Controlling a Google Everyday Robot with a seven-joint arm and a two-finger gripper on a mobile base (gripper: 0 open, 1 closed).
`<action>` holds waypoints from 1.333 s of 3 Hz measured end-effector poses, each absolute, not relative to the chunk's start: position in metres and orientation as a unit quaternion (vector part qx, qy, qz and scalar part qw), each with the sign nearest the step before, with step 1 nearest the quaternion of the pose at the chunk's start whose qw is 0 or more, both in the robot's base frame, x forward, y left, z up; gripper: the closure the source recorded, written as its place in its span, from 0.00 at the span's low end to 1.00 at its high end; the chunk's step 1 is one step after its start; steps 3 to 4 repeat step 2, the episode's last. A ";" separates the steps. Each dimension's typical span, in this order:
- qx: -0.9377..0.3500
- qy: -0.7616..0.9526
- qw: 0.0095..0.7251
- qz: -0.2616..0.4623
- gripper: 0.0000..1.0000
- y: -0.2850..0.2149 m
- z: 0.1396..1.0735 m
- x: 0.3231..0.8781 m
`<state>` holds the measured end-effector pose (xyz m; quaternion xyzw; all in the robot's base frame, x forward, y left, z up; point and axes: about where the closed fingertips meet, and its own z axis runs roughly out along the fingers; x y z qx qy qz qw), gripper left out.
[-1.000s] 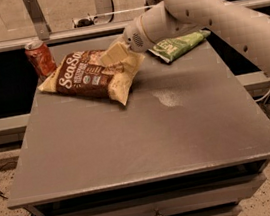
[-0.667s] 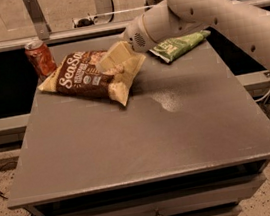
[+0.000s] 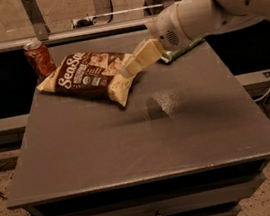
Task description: Move brown chip bag near coke can
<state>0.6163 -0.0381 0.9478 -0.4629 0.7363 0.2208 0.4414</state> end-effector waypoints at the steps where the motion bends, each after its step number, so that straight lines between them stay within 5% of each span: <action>1: -0.462 0.733 0.461 0.190 0.00 -0.099 0.975 0.572; 4: -0.462 0.733 0.461 0.190 0.00 -0.099 0.975 0.572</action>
Offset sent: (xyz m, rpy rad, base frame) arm -0.0363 -0.0473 0.0227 -0.0185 -0.0474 -0.0233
